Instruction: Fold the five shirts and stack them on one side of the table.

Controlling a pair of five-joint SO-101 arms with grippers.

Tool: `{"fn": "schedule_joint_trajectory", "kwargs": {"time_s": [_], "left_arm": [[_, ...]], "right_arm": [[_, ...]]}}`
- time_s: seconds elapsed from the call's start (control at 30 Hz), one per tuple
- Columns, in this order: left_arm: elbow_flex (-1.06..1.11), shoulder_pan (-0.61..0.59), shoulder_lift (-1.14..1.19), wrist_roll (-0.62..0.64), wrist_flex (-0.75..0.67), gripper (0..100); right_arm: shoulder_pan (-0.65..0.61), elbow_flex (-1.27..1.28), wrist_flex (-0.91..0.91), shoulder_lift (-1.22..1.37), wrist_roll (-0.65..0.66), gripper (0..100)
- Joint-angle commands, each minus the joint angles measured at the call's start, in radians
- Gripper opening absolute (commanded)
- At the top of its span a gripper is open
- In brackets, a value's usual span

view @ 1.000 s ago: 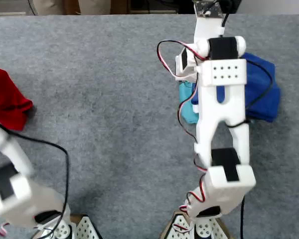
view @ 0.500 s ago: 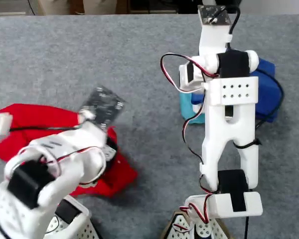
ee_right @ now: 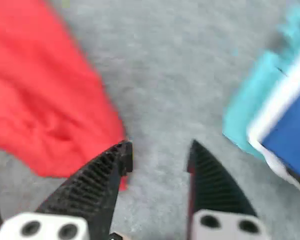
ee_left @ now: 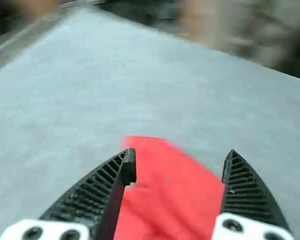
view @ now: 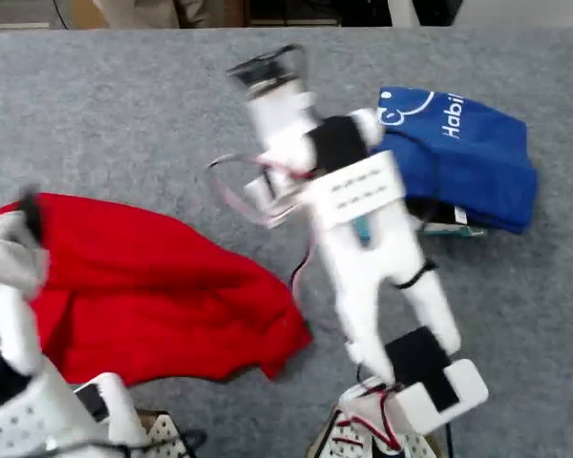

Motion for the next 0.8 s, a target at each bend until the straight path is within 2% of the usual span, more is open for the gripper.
{"fn": "schedule_joint_trajectory", "kwargs": {"time_s": [0.0,0.1,0.2,0.3,0.4,0.47,0.57,0.6,0.67,0.77], "left_arm": [[0.160,-0.302,-0.012,-0.009,-0.146,29],[0.299,-0.425,-0.005,-0.029,-0.288,29],[0.417,-0.473,-0.007,-0.132,-0.399,29],[0.477,-0.514,-0.012,-0.215,-0.457,29],[0.500,-0.539,-0.005,-0.239,-0.466,29],[0.500,-0.542,-0.005,-0.239,-0.448,29],[0.502,-0.543,-0.012,-0.239,-0.428,29],[0.502,-0.543,-0.012,-0.239,-0.428,29],[0.500,-0.542,-0.012,-0.239,-0.428,29],[0.500,-0.542,-0.012,-0.239,-0.430,29]], "right_arm": [[-0.189,0.001,-0.023,0.044,0.006,10.3],[-0.295,-0.001,-0.023,0.202,0.006,12.5],[-0.384,-0.013,-0.028,0.400,0.008,21.0],[-0.458,-0.059,-0.072,0.598,0.018,27.2],[-0.486,-0.165,-0.083,0.773,0.080,25.2],[-0.460,-0.277,-0.060,0.863,0.084,19.3],[-0.372,-0.481,0.009,0.941,0.084,1.5],[-0.331,-0.549,0.031,0.960,0.084,0.0],[-0.240,-0.657,0.040,0.980,0.084,3.0],[-0.094,-0.757,0.040,0.989,0.091,0.2]]}}
